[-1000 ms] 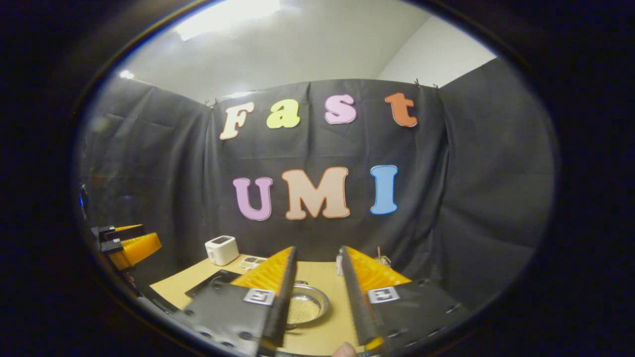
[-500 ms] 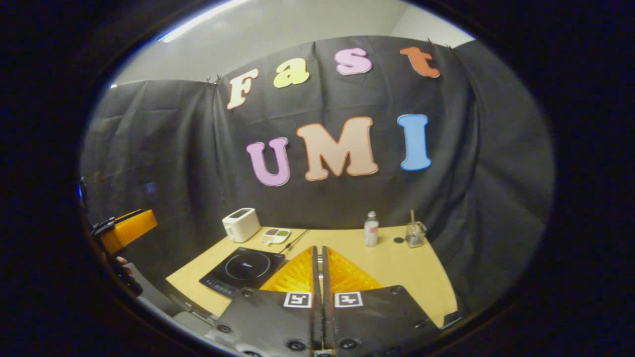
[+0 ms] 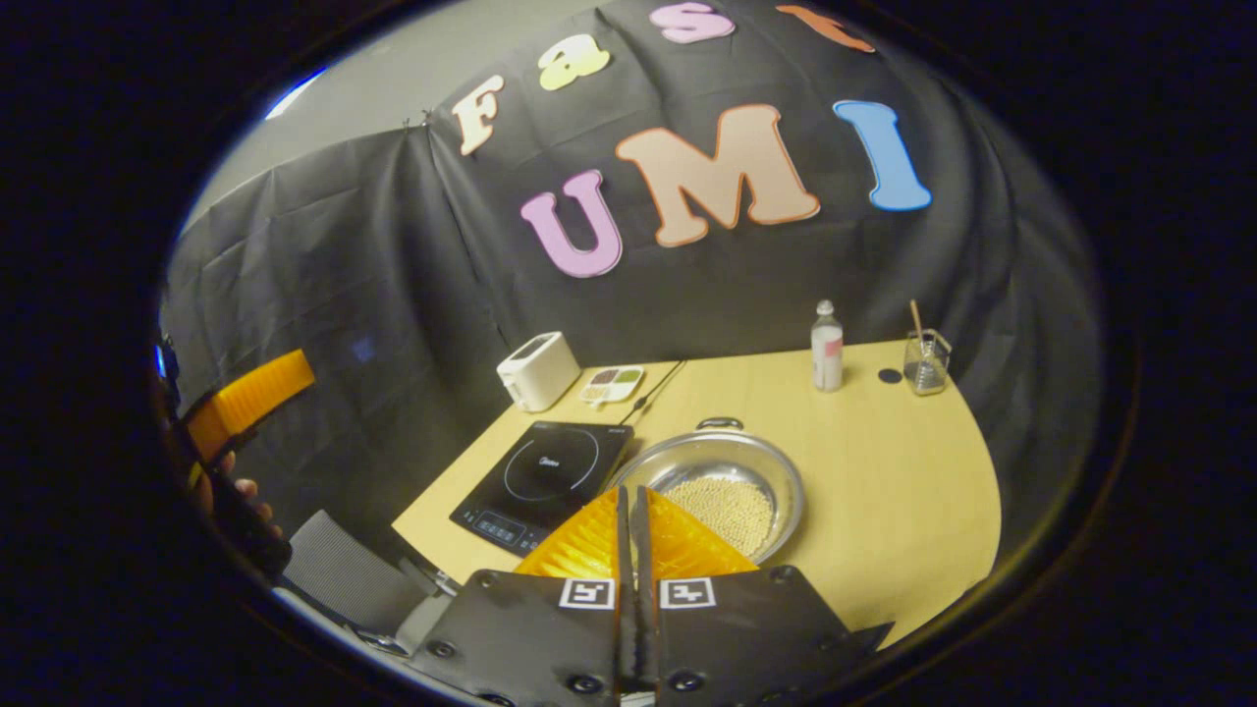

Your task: First push the handle of the pot to place it horizontally, then grasp the pot with both hands and set it on the induction cooktop.

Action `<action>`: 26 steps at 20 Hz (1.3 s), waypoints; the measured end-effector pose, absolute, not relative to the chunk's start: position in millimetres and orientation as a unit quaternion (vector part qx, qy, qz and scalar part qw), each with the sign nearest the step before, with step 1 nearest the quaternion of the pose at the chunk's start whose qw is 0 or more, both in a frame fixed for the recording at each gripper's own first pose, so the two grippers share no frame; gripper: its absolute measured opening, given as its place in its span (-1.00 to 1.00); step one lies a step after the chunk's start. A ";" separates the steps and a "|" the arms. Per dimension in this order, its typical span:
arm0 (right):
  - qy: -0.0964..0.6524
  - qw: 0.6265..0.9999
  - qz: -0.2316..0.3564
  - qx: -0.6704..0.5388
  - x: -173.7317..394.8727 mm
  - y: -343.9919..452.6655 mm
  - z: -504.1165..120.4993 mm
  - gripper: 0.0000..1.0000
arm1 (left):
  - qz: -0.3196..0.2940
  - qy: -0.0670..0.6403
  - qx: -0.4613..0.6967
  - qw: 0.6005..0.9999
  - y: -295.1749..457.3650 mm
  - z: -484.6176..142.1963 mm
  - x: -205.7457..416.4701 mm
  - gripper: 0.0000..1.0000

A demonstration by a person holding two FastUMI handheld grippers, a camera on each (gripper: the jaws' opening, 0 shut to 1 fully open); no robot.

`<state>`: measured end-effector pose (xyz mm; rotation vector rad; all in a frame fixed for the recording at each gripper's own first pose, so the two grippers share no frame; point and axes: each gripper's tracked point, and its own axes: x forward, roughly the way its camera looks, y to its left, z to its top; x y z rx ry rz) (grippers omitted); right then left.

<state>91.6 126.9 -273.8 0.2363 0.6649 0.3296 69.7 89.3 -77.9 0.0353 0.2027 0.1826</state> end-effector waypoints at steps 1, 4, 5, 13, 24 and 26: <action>0.340 0.919 0.158 0.117 92.2 132.9 -289.0 -0.94 | 0.088 0.102 0.017 0.991 96.3 -79.3 74.4 0.91; 0.385 0.904 0.146 0.117 93.2 155.5 -323.3 -0.94 | 0.073 0.096 0.011 0.993 118.6 -87.8 85.3 0.84; 0.402 0.897 0.144 0.115 87.8 165.7 -334.0 -0.94 | 0.068 0.102 0.006 0.992 127.5 -94.6 88.3 0.84; 0.512 0.848 0.084 0.103 56.7 210.7 -425.5 -0.94 | -0.001 0.127 -0.049 0.991 165.5 -145.6 115.8 0.91; 0.587 0.805 0.028 0.085 31.4 202.8 -494.8 -1.00 | -0.031 0.142 -0.059 0.988 184.5 -164.5 114.1 0.90; 0.592 0.801 0.022 0.085 29.2 198.2 -497.7 -1.00 | -0.021 0.132 -0.051 0.990 191.6 -156.7 114.7 0.90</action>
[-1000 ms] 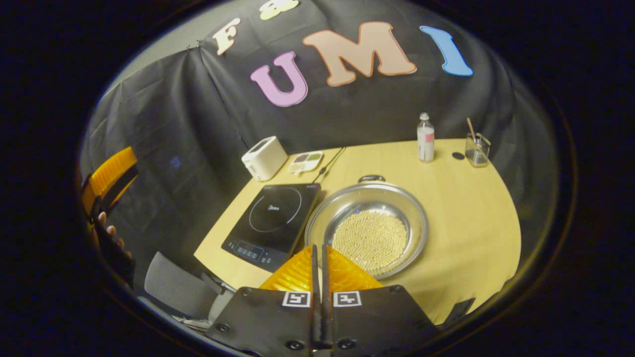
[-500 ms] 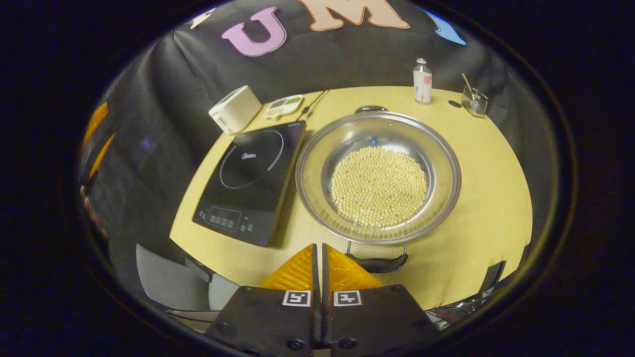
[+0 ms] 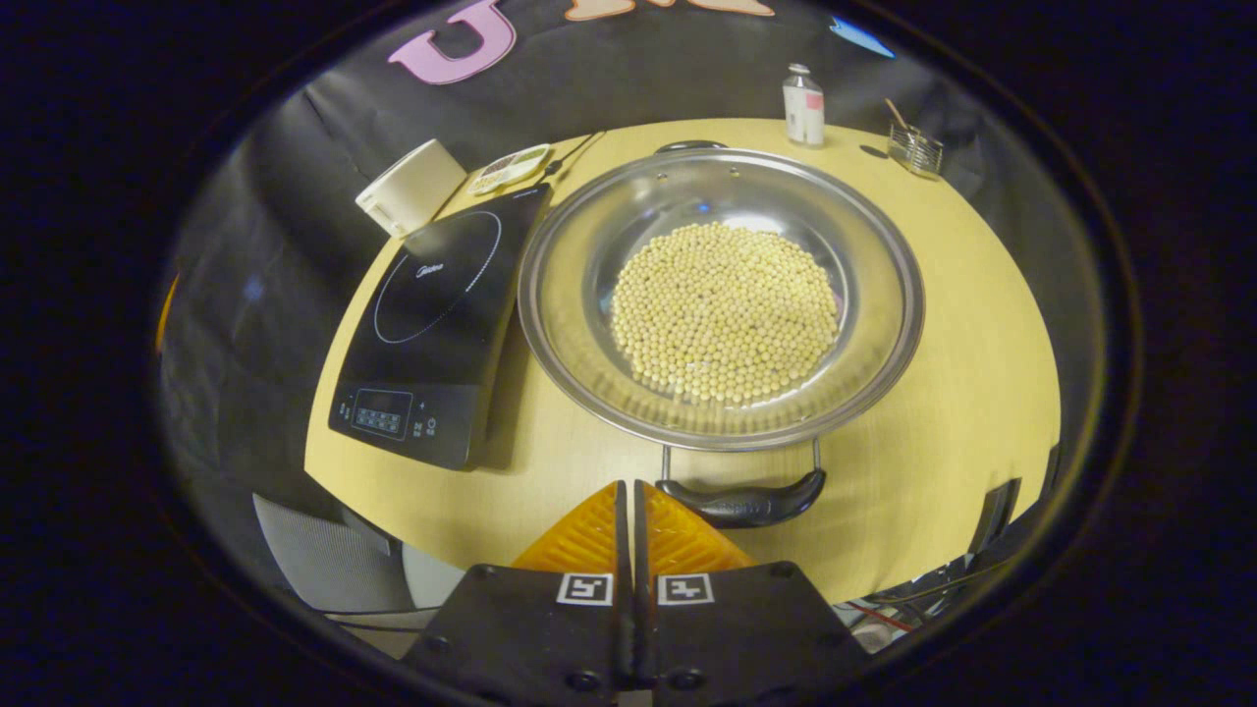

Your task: First push the handle of the pot to place it horizontally, then grasp the pot with both hands and set it on the induction cooktop.

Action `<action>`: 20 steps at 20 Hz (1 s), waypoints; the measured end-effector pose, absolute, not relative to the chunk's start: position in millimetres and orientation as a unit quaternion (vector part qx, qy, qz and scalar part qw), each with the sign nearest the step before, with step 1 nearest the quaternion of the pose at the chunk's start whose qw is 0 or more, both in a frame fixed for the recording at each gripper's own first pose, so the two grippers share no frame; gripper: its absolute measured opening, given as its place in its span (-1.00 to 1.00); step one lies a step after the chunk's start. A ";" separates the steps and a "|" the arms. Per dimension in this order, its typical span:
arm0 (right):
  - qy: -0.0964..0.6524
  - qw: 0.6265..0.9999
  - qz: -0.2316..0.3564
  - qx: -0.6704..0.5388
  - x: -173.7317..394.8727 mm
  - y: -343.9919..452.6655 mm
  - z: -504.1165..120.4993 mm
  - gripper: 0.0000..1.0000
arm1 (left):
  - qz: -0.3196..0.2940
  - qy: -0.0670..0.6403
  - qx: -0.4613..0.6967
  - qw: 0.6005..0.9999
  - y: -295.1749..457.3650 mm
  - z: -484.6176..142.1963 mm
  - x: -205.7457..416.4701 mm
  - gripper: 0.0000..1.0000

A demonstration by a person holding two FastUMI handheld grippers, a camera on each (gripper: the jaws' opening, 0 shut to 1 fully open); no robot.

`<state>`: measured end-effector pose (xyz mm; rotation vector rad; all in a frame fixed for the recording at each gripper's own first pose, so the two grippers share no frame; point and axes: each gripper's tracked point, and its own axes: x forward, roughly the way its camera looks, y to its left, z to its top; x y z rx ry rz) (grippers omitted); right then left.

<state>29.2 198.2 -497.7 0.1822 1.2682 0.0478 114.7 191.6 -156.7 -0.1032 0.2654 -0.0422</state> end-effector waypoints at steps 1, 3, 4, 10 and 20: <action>0.592 0.802 0.017 0.080 29.0 191.4 -498.1 -0.95 | -0.020 0.130 -0.053 0.990 190.2 -153.4 114.1 0.90; 0.590 0.805 0.007 0.070 27.5 176.0 -497.2 -0.94 | -0.021 0.135 -0.052 0.989 186.5 -156.9 110.2 0.90; 0.589 0.806 0.003 0.065 28.4 167.5 -497.4 -0.94 | -0.021 0.137 -0.050 0.989 184.1 -158.3 108.8 0.90; 0.592 0.803 0.006 0.071 31.5 132.1 -501.1 -1.00 | 0.002 0.139 -0.037 0.990 171.5 -156.5 106.6 0.91; 0.585 0.805 0.071 0.065 72.7 61.1 -508.4 -1.00 | 0.061 0.170 -0.004 0.983 96.2 -158.7 99.4 0.91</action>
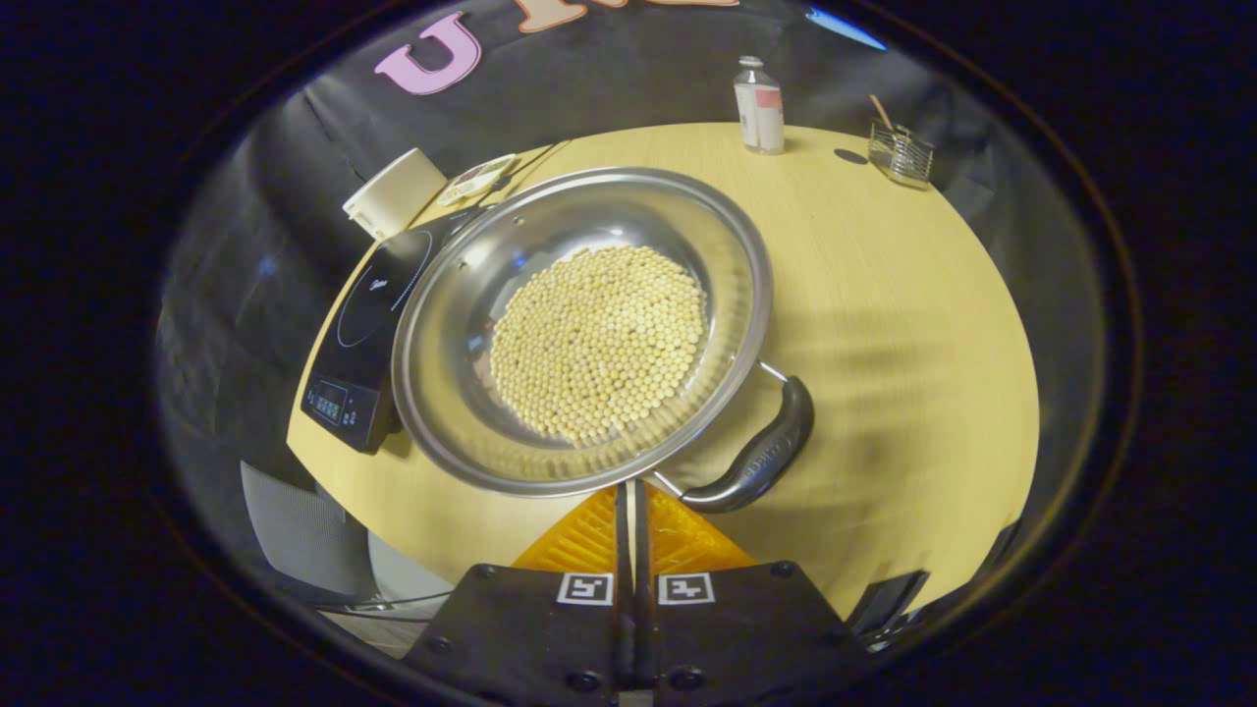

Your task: First push the handle of the pot to place it horizontally, then grasp the pot with both hands and set it on the induction cooktop.

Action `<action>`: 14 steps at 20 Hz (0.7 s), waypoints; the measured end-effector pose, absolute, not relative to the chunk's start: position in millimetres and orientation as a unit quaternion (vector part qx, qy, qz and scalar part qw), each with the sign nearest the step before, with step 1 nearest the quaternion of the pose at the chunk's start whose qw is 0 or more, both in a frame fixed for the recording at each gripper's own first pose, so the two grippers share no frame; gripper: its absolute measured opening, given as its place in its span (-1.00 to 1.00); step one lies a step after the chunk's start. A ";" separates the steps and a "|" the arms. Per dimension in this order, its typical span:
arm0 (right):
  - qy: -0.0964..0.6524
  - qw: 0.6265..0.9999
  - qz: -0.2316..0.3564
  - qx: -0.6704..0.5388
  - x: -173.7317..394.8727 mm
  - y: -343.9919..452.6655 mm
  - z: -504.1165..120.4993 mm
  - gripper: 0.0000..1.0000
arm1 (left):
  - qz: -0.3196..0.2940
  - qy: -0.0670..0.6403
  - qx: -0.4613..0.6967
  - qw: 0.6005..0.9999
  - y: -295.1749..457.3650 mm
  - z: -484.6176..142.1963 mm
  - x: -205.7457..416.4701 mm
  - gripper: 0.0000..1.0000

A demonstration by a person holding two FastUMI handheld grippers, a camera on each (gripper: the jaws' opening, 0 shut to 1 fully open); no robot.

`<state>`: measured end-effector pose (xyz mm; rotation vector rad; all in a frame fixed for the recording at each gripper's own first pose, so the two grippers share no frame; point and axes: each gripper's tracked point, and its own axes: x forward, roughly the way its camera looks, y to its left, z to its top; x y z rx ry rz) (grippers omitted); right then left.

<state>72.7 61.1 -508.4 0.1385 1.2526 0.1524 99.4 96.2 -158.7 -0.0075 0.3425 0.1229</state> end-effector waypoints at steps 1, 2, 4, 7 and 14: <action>0.582 0.807 0.079 0.058 79.0 54.6 -510.1 -1.00 | 0.069 0.169 0.004 0.983 89.0 -155.9 98.3 0.87; 0.579 0.809 0.085 0.048 86.1 47.6 -513.0 -0.94 | 0.075 0.169 0.013 0.983 83.2 -154.5 98.1 0.83; 0.578 0.810 0.096 0.033 99.0 34.7 -516.3 -1.00 | 0.084 0.177 0.024 0.980 71.9 -157.3 95.7 0.83; 0.576 0.810 0.104 0.024 112.4 18.6 -519.8 -0.94 | 0.079 0.196 0.018 0.977 52.5 -163.7 96.2 0.91; 0.576 0.811 0.089 0.039 141.8 -4.6 -523.1 -0.94 | 0.066 0.209 0.042 0.975 43.5 -166.0 106.6 0.84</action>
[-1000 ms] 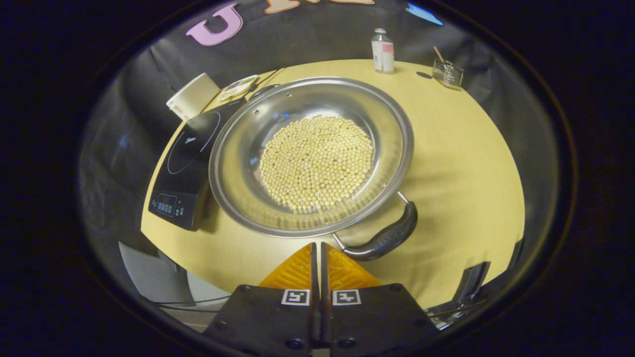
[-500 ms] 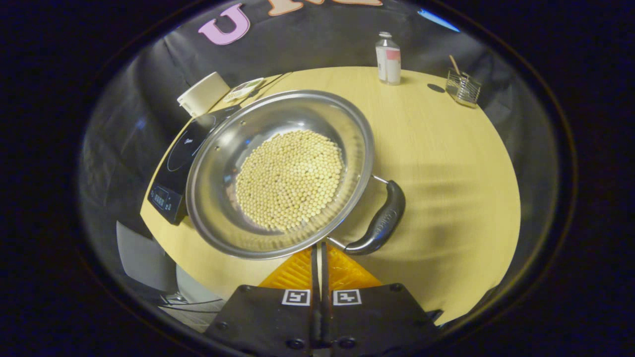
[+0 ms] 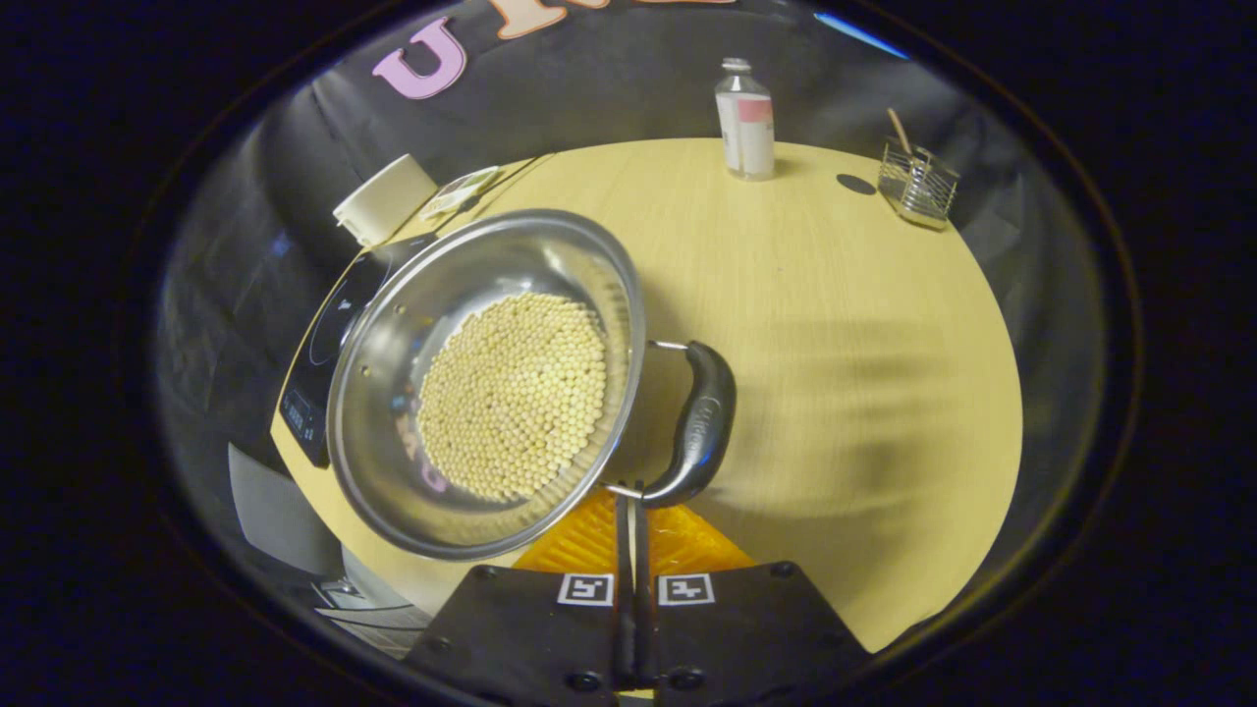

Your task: First push the handle of the pot to place it horizontally, then grasp the pot with both hands and set it on the induction cooktop.

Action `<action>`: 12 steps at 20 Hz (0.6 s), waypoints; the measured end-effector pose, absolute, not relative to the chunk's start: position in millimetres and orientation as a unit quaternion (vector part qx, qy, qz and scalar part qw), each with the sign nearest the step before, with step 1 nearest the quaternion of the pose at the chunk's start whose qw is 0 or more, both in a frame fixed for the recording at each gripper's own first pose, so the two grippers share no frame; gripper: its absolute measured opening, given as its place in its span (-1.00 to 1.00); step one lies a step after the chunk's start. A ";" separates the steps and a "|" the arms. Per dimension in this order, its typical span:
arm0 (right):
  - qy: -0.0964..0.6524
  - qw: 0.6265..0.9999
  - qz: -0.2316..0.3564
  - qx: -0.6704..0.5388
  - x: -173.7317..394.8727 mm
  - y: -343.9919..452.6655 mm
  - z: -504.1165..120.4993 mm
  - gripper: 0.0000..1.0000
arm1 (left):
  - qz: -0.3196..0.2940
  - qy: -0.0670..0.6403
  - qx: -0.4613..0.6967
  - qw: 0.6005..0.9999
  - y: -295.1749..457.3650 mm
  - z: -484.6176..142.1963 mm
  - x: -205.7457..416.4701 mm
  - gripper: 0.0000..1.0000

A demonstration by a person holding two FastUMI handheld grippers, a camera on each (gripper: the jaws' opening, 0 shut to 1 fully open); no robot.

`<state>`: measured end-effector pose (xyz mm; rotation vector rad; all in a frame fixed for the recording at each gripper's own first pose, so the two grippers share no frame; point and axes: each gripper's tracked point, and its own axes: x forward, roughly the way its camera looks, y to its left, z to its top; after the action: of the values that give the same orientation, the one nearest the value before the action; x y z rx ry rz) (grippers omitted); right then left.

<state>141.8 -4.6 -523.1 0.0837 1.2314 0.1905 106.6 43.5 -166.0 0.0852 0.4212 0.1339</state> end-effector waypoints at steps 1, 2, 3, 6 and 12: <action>0.577 0.811 0.087 0.042 142.3 -4.6 -522.3 -0.94 | 0.067 0.213 0.039 0.974 45.4 -169.2 107.6 0.84; 0.576 0.812 0.085 0.044 141.9 -4.7 -521.4 -0.94 | 0.065 0.216 0.034 0.974 46.4 -171.8 108.1 0.89; 0.575 0.813 0.083 0.040 139.8 -5.9 -520.7 -0.94 | 0.064 0.218 0.028 0.974 48.6 -174.5 109.3 0.89; 0.570 0.819 0.067 0.022 129.8 -12.5 -512.1 -0.94 | 0.045 0.236 0.006 0.971 51.1 -196.0 114.7 0.84; 0.531 0.846 -0.010 0.045 129.1 -15.5 -472.1 -1.00 | -0.049 0.299 0.001 0.953 57.6 -257.2 132.1 0.89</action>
<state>129.1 -15.5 -472.1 0.0946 1.1212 -0.0214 132.1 57.6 -257.2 0.0014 0.6078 -0.0997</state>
